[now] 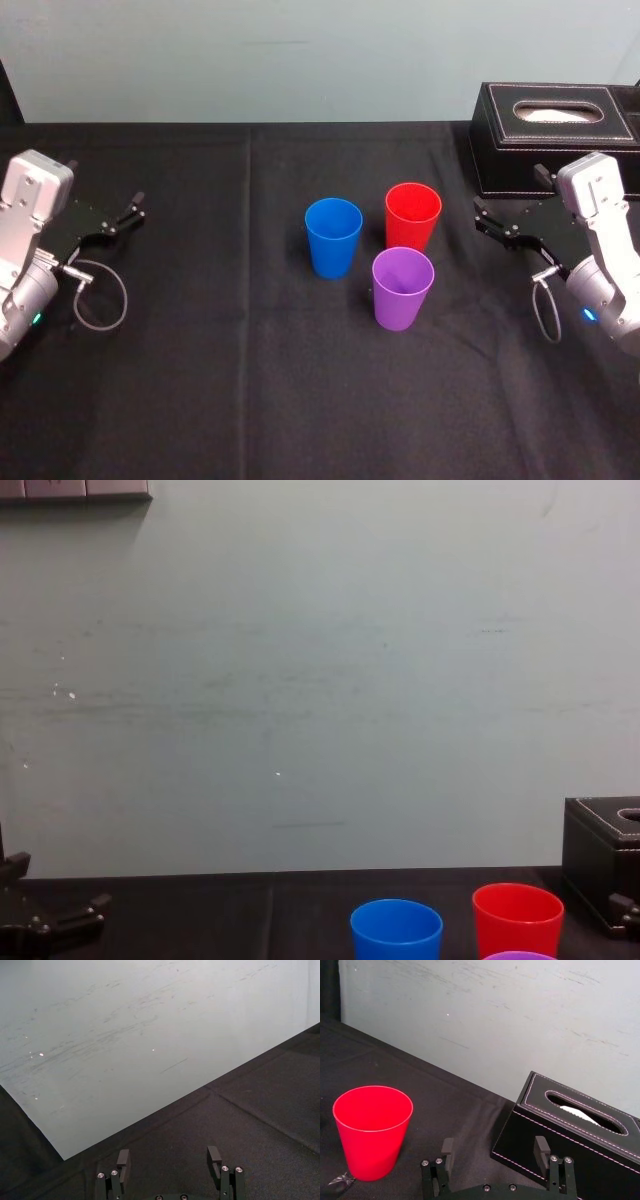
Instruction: Stack the three plastic cups sequentially using one hand.
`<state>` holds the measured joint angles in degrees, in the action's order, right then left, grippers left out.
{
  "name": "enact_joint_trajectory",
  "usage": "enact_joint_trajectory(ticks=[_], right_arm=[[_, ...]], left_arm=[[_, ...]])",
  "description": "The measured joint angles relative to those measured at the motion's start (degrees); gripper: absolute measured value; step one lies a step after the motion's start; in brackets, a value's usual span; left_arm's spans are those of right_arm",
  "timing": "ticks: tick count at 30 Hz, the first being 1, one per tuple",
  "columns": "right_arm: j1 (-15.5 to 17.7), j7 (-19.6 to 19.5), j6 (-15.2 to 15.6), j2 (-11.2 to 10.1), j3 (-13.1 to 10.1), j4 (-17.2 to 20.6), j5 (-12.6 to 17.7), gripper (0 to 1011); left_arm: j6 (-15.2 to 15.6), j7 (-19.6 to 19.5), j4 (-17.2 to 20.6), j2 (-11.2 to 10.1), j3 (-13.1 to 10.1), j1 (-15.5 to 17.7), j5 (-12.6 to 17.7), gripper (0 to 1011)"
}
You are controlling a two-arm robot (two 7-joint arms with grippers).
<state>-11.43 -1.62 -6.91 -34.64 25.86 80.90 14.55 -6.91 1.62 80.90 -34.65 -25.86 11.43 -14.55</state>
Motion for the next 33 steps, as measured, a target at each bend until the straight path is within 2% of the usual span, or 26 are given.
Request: enact_joint_trajectory(ticks=[16, 22, 28, 33], right_arm=[[0.0, 0.0, 0.0, 0.0, 0.0, 0.0, 0.0, 1004], [0.9, 1.2, -1.4, -0.3, -1.2, 1.7, -0.1, 1004], [3.5, 4.0, -1.1, -1.5, -3.5, 4.6, 2.9, 1004], [8.2, 6.8, -0.7, -4.0, -6.3, 8.7, 6.6, 1004]], left_arm=[[0.0, 0.0, 0.0, 0.0, 0.0, 0.0, 0.0, 1005], [0.0, 0.0, 0.0, 0.0, 0.0, 0.0, 0.0, 1005], [0.0, 0.0, 0.0, 0.0, 0.0, 0.0, 0.0, 1005], [0.0, 0.0, 0.0, 0.0, 0.0, 0.0, 0.0, 1005]])
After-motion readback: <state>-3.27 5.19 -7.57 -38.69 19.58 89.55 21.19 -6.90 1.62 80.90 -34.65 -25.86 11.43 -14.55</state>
